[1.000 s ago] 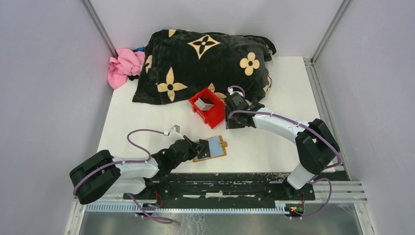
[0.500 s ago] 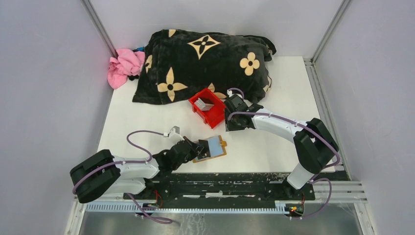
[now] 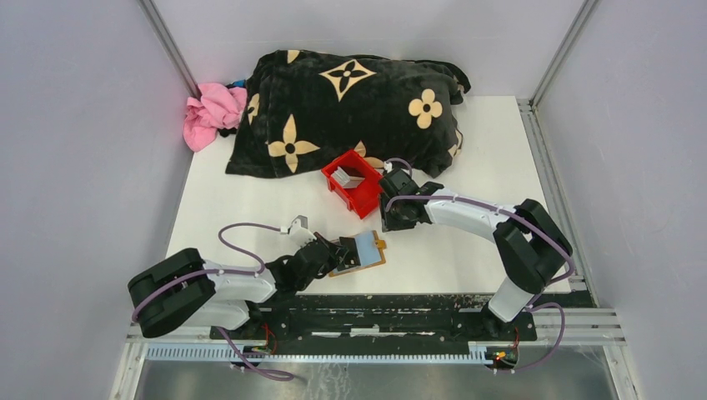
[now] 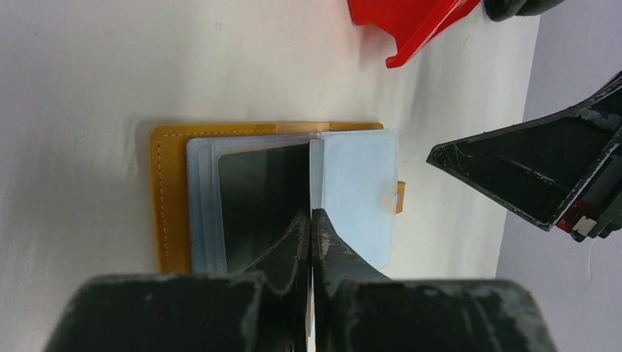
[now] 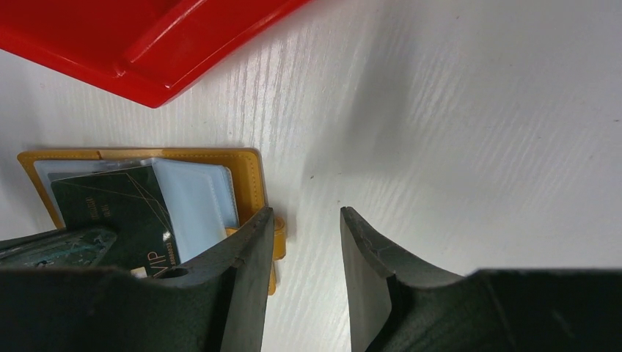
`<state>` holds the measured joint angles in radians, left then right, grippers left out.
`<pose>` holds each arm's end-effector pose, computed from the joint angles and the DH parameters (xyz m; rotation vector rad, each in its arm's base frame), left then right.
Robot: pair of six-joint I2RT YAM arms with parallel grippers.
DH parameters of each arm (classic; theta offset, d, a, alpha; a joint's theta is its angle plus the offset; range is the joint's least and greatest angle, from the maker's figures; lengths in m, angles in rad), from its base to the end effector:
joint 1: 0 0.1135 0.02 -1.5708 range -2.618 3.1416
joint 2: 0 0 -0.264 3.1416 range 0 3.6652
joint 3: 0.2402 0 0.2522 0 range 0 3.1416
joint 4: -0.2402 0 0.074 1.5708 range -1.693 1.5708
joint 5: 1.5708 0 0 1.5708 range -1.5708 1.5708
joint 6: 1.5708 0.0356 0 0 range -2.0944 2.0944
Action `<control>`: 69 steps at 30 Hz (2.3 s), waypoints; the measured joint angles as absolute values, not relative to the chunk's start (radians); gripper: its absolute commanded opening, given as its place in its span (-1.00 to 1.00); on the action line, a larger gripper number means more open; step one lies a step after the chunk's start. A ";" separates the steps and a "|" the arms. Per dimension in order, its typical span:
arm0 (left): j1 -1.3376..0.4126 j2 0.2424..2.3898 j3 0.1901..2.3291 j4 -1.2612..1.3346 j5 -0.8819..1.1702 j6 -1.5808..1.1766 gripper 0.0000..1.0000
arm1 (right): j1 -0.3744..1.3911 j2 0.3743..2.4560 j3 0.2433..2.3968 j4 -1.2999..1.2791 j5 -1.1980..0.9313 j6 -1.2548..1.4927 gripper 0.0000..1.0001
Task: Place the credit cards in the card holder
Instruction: Insert the credit card into the card holder.
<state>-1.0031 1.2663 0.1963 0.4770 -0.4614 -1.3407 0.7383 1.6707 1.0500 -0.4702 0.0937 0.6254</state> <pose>0.1203 -0.1592 0.1201 -0.6440 2.1339 -0.8825 0.2471 0.2203 0.1854 -0.1211 2.6910 0.3173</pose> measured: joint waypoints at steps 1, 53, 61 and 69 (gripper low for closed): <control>-1.007 1.268 0.197 0.478 -0.468 -1.341 -0.94 | 0.739 1.673 1.048 -0.470 0.087 0.630 -0.10; -1.231 1.468 0.310 0.355 -0.792 -1.740 -0.94 | 0.757 1.703 1.009 -0.459 0.049 0.685 -0.10; -1.254 1.510 0.404 0.197 -0.822 -1.813 -0.94 | 0.757 1.703 1.009 -0.473 0.053 0.685 -0.10; -1.271 1.491 0.366 0.216 -0.831 -1.876 -0.94 | 0.758 1.711 1.012 -0.511 0.099 0.682 -0.08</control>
